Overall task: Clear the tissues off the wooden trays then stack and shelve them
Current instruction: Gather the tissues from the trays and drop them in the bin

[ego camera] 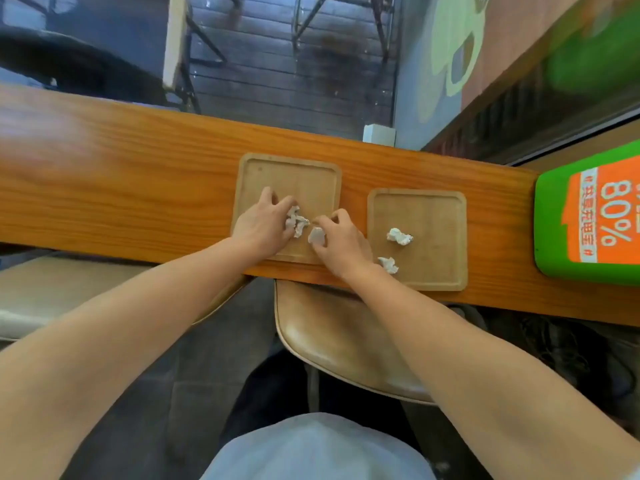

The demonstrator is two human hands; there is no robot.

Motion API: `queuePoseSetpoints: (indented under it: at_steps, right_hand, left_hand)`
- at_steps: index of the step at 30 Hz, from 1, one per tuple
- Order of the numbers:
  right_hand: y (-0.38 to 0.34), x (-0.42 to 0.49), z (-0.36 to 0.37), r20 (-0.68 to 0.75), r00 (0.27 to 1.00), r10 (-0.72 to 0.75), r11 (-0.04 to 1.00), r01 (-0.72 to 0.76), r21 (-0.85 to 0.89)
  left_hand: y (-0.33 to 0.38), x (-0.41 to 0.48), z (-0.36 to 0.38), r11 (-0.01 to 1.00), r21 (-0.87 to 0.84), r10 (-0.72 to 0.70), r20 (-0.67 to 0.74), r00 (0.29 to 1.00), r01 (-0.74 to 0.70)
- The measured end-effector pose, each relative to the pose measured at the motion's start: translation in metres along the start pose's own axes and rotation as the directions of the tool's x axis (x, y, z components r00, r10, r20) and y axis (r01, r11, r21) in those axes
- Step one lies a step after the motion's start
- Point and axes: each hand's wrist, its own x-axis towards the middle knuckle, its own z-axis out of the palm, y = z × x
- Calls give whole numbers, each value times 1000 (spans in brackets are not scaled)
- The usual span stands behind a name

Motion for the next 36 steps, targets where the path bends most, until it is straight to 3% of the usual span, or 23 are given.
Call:
queuePoseSetpoints:
  at_steps: [5,16,23,31,36]
  right_hand:
    - [-6,0,8,3,1000,-19,999,19,-45]
    - [9,-13,7,-19,988,155,980,-152,126]
    - [23,-33,-3,49,961,271,932,-275,234]
    - [44,-60,-12,93,921,378,881,-389,268]
    - [60,-67,-21,14,886,463,849,-448,279]
  left_hand:
    - [-6,0,-1,998,-59,23,-41,999,-26]
    - [-21,-8,-7,997,-77,0,59,998,4]
    - [-18,-11,-14,994,-110,-5,137,991,20]
    - [8,-1,-12,994,-91,-48,104,993,58]
    - [22,6,-8,997,-27,-69,34,997,70]
